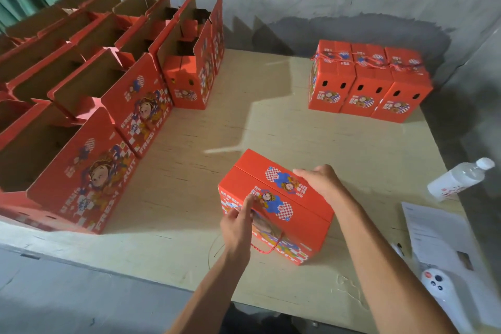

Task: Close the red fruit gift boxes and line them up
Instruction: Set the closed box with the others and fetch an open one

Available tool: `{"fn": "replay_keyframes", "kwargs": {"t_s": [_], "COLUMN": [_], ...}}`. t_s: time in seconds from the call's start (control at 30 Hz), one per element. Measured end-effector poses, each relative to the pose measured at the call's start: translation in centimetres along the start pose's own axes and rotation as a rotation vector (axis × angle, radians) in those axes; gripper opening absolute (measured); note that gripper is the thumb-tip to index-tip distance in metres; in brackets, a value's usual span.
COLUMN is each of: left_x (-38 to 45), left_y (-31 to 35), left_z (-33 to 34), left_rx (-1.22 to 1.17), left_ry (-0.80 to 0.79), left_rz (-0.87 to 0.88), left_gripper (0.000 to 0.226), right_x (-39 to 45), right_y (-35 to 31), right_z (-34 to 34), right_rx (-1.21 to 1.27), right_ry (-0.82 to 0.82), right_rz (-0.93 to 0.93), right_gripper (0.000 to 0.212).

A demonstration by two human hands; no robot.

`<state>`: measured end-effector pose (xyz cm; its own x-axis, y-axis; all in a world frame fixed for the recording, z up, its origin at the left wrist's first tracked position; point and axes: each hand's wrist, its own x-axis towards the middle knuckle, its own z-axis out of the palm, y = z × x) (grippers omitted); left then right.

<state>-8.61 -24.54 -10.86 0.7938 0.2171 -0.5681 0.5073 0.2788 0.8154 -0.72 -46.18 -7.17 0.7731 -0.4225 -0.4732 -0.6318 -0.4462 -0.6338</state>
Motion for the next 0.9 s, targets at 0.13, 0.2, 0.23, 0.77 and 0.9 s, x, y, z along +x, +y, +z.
{"fn": "replay_keyframes", "kwargs": {"t_s": [0.13,0.2,0.23,0.77,0.9], "left_x": [-1.4,-2.1,-2.3,-0.8,1.0], "left_y": [2.1,4.3,5.6,12.4,15.1], "left_z": [0.2,0.6,0.9,5.7,6.8], "left_rx": [0.003,0.003,-0.024,0.222,0.458], "left_ry": [-0.074,-0.138,-0.186,-0.387,-0.314], "left_rz": [0.145,0.246,0.288,0.738,0.842], "left_gripper": [0.030,0.028,0.026,0.022,0.020], "right_x": [0.0,0.2,0.3,-3.7,-4.0], "right_y": [-1.6,-2.2,-2.3,-10.9,-12.9], "right_z": [0.0,0.8,1.0,-1.2,-3.4], "right_rx": [0.125,0.162,0.170,0.308,0.238], "right_ry": [-0.101,-0.099,-0.104,-0.302,-0.374], "right_rz": [-0.042,-0.102,-0.133,-0.336,-0.338], "right_gripper": [0.033,0.027,0.021,0.035,0.044]}}
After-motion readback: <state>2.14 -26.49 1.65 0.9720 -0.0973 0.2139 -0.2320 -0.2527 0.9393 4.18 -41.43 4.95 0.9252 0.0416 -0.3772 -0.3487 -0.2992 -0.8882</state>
